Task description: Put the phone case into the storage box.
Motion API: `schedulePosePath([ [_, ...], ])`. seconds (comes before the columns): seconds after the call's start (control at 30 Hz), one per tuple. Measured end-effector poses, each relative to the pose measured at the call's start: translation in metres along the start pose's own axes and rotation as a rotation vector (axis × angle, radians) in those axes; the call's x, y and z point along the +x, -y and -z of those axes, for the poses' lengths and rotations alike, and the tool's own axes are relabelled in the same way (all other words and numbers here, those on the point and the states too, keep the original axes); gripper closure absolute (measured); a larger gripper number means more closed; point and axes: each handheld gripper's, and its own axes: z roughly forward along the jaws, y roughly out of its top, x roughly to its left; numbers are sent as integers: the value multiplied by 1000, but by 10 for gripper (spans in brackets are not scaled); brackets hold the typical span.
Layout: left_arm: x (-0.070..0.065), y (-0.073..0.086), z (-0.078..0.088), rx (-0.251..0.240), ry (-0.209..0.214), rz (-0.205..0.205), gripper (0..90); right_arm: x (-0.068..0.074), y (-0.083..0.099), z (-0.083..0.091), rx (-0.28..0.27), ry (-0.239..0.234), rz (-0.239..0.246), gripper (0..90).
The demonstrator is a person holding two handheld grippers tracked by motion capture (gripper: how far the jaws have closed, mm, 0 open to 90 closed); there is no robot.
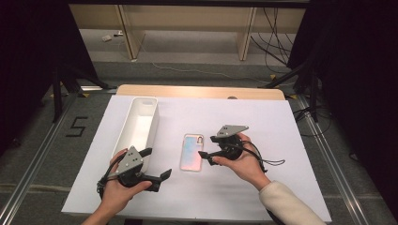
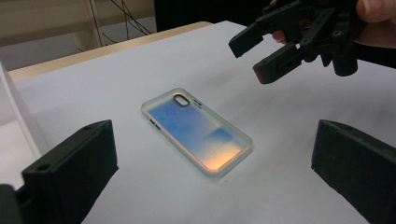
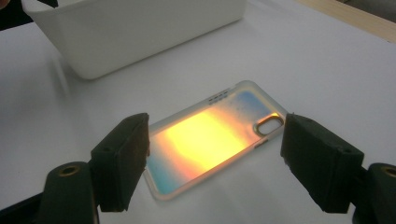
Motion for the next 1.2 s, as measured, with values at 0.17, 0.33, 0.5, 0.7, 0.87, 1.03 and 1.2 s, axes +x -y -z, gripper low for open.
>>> schedulePosePath([
  [0.17,-1,1,1,6,3,-3,0,1,-3,1,10,-1,20,248],
  [0.33,-1,1,1,6,5,-7,0,5,-4,0,63,-11,71,300],
  [0.5,-2,1,0,6,6,-9,2,17,-9,-7,150,-23,163,317],
  [0.7,-2,0,-1,10,6,-15,6,35,-15,-26,278,-41,286,331],
  [0.87,-2,1,-2,12,8,-16,8,47,-17,-42,391,-81,362,392],
  [1.03,-2,1,-2,11,9,-16,10,56,-21,-58,477,-96,408,401],
  [1.2,-2,1,-2,12,13,-19,11,58,-23,-72,529,-99,442,410],
])
